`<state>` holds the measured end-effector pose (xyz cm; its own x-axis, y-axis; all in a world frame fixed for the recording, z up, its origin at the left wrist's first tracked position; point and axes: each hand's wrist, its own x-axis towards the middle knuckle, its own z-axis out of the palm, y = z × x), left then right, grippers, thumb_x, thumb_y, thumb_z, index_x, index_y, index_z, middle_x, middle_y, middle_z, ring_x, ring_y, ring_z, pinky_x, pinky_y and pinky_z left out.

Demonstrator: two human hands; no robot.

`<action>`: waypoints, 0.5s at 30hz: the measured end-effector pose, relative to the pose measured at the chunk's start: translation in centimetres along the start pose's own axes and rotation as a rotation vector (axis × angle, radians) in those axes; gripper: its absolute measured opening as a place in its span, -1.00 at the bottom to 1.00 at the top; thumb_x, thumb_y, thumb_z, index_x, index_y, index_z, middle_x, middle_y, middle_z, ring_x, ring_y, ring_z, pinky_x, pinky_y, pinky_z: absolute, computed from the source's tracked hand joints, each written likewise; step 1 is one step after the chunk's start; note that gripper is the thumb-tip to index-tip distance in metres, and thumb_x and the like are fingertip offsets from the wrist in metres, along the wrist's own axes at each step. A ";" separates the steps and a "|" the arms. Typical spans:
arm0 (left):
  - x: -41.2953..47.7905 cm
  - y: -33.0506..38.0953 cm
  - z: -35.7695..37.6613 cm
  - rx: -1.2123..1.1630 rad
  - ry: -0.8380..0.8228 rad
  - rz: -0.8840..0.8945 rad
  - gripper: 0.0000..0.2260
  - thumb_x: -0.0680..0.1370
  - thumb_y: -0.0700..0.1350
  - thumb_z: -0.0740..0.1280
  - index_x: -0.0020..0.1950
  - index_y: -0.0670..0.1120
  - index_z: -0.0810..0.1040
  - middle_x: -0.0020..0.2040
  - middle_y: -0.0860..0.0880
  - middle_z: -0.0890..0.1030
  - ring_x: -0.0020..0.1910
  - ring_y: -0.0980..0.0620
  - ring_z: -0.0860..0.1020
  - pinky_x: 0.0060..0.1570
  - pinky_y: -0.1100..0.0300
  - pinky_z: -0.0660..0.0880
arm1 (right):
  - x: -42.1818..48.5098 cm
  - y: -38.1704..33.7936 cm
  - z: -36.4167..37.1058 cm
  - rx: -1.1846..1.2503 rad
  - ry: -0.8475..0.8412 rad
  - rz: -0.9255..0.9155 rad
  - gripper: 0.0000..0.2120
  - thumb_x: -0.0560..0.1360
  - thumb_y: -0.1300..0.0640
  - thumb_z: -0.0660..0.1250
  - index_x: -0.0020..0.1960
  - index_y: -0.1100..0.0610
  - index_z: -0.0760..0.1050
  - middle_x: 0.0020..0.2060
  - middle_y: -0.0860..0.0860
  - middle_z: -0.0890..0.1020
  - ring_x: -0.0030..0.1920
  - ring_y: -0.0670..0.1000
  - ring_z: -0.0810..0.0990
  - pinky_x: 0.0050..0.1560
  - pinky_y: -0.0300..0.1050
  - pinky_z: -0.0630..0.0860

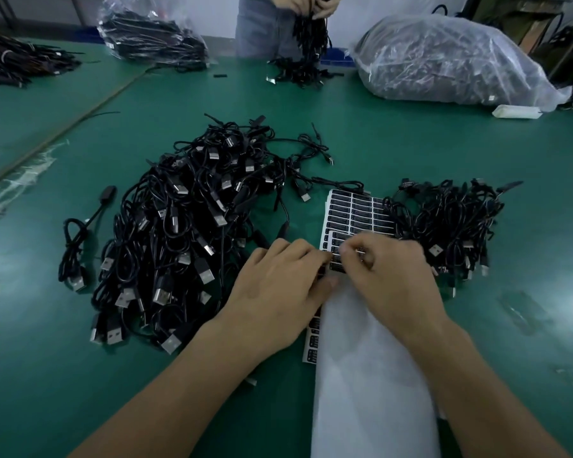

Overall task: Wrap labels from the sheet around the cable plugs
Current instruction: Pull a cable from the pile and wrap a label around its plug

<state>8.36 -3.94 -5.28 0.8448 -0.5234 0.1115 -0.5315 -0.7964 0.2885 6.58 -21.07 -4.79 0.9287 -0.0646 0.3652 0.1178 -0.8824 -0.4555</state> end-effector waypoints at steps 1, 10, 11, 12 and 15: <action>0.1 0.1 -0.2 -0.006 0.009 -0.013 -0.67 0.69 0.14 0.06 0.41 0.14 0.41 0.29 0.15 0.48 0.26 0.06 0.40 0.25 0.10 0.31 | -0.2 0.1 0.3 -0.022 -0.055 -0.001 -0.85 0.60 0.02 0.30 -0.03 -0.01 0.64 -0.38 -0.11 0.61 -0.38 -0.05 0.54 -0.30 0.01 0.57; 8.5 -0.8 -3.1 0.385 0.063 -0.101 -0.53 0.54 -0.23 0.35 0.43 0.00 0.41 0.38 -0.01 0.45 0.36 -0.12 0.36 0.30 -0.04 0.31 | -0.7 0.7 0.3 0.087 -0.079 -0.020 -0.87 0.60 0.06 0.32 0.00 0.02 0.65 -0.50 -0.21 0.45 -0.51 -0.16 0.38 -0.40 -0.14 0.32; 9.7 -1.0 -3.0 0.433 0.032 -0.097 -0.49 0.52 -0.23 0.37 0.46 0.01 0.38 0.40 -0.01 0.43 0.39 -0.12 0.34 0.33 -0.05 0.29 | -0.7 0.7 0.3 0.086 -0.074 -0.019 -0.87 0.60 0.06 0.32 -0.02 0.01 0.65 -0.54 -0.21 0.40 -0.53 -0.16 0.34 -0.40 -0.17 0.26; 10.7 -1.2 -2.9 0.484 -0.001 -0.098 -0.46 0.52 -0.21 0.38 0.48 0.01 0.36 0.42 -0.01 0.42 0.41 -0.12 0.32 0.35 -0.05 0.27 | -0.8 0.7 0.3 0.085 -0.069 -0.018 -0.87 0.60 0.07 0.32 -0.03 0.01 0.65 -0.56 -0.20 0.37 -0.54 -0.14 0.33 -0.40 -0.18 0.24; 12.9 -2.1 -2.2 0.621 -0.059 -0.113 -0.47 0.53 -0.14 0.38 0.49 0.01 0.34 0.43 -0.02 0.42 0.42 -0.11 0.30 0.36 -0.03 0.25 | -0.8 0.9 0.3 0.095 -0.081 -0.017 -0.86 0.61 0.08 0.31 -0.04 0.01 0.64 -0.55 -0.18 0.42 -0.53 -0.12 0.37 -0.38 -0.13 0.35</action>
<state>20.50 -8.35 -2.34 0.9025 -0.4272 0.0553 -0.3908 -0.8659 -0.3123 6.03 -21.66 -5.72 0.9512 -0.0091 0.3084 0.1625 -0.8348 -0.5259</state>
